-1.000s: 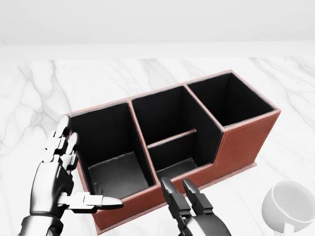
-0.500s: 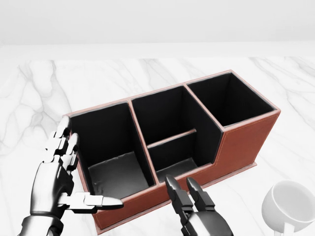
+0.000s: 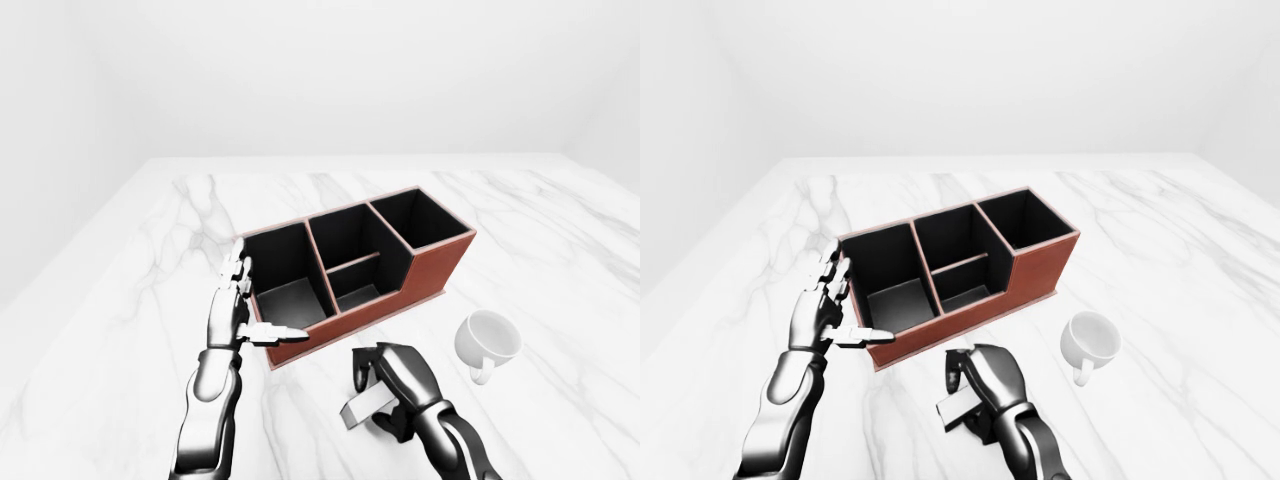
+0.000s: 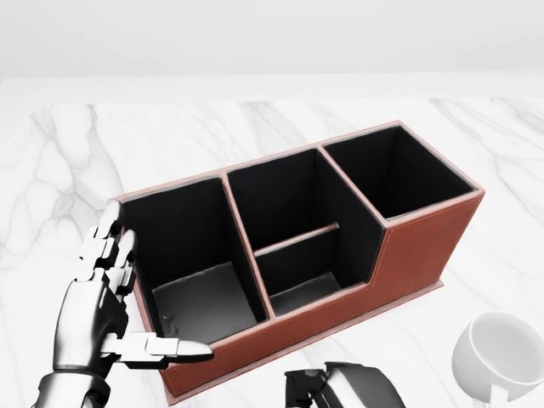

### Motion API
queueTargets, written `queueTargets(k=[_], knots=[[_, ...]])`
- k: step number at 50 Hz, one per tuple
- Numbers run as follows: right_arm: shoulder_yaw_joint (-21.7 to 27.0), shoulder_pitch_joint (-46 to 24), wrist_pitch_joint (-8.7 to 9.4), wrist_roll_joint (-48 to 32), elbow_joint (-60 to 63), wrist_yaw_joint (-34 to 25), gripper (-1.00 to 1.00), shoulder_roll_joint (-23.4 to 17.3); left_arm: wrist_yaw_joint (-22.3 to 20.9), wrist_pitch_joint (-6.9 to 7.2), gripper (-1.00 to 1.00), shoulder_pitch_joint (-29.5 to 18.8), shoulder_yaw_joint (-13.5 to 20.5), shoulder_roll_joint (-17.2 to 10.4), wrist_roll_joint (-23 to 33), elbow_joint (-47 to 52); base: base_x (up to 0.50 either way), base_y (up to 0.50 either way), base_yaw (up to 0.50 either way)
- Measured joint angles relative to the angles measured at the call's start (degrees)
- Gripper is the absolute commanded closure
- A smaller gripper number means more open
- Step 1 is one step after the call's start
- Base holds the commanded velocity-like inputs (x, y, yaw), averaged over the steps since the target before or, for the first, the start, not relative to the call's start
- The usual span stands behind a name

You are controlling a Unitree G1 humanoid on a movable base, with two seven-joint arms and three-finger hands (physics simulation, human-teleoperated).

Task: Pick up the book and place it in the front compartment of the caddy.

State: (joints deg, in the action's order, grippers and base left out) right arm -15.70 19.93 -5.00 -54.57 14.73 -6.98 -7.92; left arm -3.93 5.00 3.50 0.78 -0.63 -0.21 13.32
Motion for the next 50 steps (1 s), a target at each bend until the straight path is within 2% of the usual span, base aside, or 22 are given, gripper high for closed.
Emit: queueTargets(k=[13, 34, 50], knots=[[-0.2, 0.5, 0.01, -0.5, 0.7, -0.9, 1.0, -0.2, 0.0, 0.0, -0.99, 0.0, 0.0, 0.0, 0.0, -0.2, 0.0, 0.0, 0.0], [1.1, 1.3, 0.07, 1.8, 9.0, -6.8, 1.0, 0.7, 0.0, 0.0, -0.98, 0.1, 0.1, 0.0, 0.0, 0.1, 0.0, 0.0, 0.0], [1.6, 0.8, 2.05, 2.3, 15.3, -10.8, 1.0, 1.6, 0.0, 0.0, -0.98, 0.0, 0.0, 0.0, 0.0, -0.1, 0.0, 0.0, 0.0]])
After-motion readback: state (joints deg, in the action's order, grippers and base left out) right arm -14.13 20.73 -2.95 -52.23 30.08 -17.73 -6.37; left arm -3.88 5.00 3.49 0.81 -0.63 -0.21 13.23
